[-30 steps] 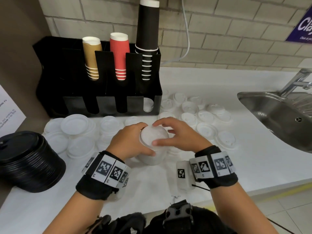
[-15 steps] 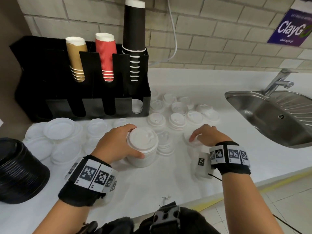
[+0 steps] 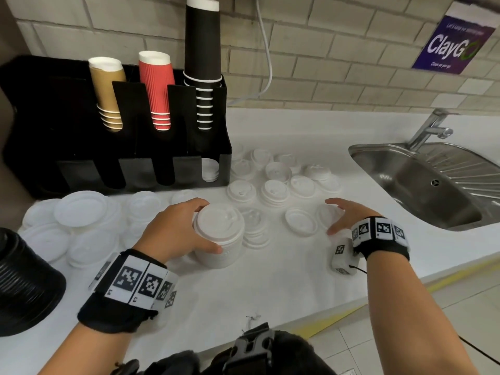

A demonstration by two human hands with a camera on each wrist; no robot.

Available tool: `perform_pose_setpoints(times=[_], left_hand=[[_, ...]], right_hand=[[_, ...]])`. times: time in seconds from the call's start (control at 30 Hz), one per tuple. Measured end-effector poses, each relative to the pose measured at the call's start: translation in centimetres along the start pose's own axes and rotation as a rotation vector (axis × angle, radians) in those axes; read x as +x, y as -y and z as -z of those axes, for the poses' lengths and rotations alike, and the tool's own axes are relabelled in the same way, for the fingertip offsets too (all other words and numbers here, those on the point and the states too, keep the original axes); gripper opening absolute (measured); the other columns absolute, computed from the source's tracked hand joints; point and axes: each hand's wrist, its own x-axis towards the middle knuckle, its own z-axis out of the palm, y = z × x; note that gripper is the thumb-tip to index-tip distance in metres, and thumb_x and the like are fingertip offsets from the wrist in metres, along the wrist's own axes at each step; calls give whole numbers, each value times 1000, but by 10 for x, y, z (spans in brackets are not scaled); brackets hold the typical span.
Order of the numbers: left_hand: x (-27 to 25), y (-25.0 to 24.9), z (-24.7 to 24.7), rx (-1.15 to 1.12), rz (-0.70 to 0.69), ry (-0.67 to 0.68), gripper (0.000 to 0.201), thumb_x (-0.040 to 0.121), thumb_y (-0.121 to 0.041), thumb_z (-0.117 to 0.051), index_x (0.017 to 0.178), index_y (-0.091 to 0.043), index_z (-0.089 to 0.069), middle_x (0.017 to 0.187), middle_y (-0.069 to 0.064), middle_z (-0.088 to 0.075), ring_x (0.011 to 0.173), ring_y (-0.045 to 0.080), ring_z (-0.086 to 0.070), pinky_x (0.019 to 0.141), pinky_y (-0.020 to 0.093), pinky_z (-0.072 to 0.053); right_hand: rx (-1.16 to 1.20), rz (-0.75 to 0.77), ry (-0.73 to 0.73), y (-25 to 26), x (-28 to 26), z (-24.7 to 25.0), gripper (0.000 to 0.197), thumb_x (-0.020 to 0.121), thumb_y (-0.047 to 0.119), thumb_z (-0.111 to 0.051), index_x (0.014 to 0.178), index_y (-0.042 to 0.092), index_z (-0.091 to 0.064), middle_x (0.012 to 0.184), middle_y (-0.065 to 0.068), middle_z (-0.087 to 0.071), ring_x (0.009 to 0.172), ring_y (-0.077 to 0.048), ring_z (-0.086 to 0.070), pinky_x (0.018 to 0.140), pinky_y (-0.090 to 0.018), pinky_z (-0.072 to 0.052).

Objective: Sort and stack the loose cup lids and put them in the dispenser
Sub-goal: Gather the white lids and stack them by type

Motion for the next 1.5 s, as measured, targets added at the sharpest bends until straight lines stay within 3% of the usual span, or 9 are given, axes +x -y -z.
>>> perform_pose_setpoints(times=[0.17, 0.33, 0.4, 0.53, 0.67, 0.8, 0.97, 1.27, 1.5], left_hand=[[1, 2, -1, -3, -4, -3, 75, 50, -38, -93, 115, -40, -55, 111, -21, -60, 100, 14, -60, 88, 39, -50], [2, 3, -2, -8, -10, -5, 74, 49, -39, -93, 113, -41, -55, 110, -22, -60, 99, 13, -60, 85, 35, -50], [1, 3, -2, -6, -13, -8, 73, 49, -39, -93, 112, -42, -55, 109, -22, -60, 99, 12, -59, 83, 33, -49], [0, 0, -2, 10, -20, -15, 72, 50, -38, -93, 110, -41, -53, 113, -19, -56, 99, 14, -58, 84, 34, -48], [-2, -5, -2, 64, -19, -5, 81, 50, -39, -92, 122, -34, -53, 119, -15, -47, 103, 16, -56, 89, 40, -50], [-3, -4, -4, 28, -16, -26, 101, 51, -38, -92, 138, -29, -42, 122, -12, -51, 104, 16, -56, 90, 39, -50], [-4, -1, -7, -77, -10, -47, 128, 51, -33, -94, 152, -25, -16, 118, -14, -45, 108, 16, -54, 89, 29, -45], [-4, 3, -10, -121, -34, -69, 129, 51, -29, -95, 151, -22, -15, 110, -15, -46, 104, 14, -52, 86, 25, -42], [-8, 0, -10, -116, -40, -60, 115, 53, -28, -94, 148, -21, -29, 130, -6, -53, 115, 18, -54, 91, 27, -44]], right_hand=[[20, 147, -262, 7, -7, 5, 103, 57, 20, -90, 143, 28, -34, 138, -9, -40, 128, -34, -36, 104, -48, -36], [172, 546, -480, 53, -39, -4, 96, 55, 20, -91, 137, 19, -42, 132, -5, -43, 120, -28, -38, 96, -33, -31], [215, 648, -446, 72, -49, -9, 88, 58, 21, -90, 133, 22, -45, 129, 1, -44, 118, -23, -40, 95, -34, -37], [422, 754, -283, 102, -67, -18, 64, 69, 20, -83, 124, 30, -52, 124, 12, -48, 105, -12, -50, 78, -20, -47], [581, 817, -66, 132, -79, -35, 41, 77, 11, -77, 111, 25, -59, 123, 9, -55, 104, -12, -53, 76, -28, -50], [507, 899, 0, 149, -84, -52, 46, 76, 14, -79, 112, 33, -58, 124, 7, -56, 102, -5, -52, 74, -9, -41], [438, 912, 5, 154, -86, -62, 50, 72, 19, -82, 113, 38, -60, 119, 5, -55, 107, -6, -50, 81, -14, -42], [293, 926, -6, 164, -92, -66, 52, 68, 21, -84, 113, 37, -65, 115, 2, -49, 112, -9, -46, 87, -11, -34], [173, 914, -33, 170, -94, -67, 55, 66, 26, -83, 116, 36, -64, 114, 3, -46, 110, -10, -42, 91, -16, -34]])
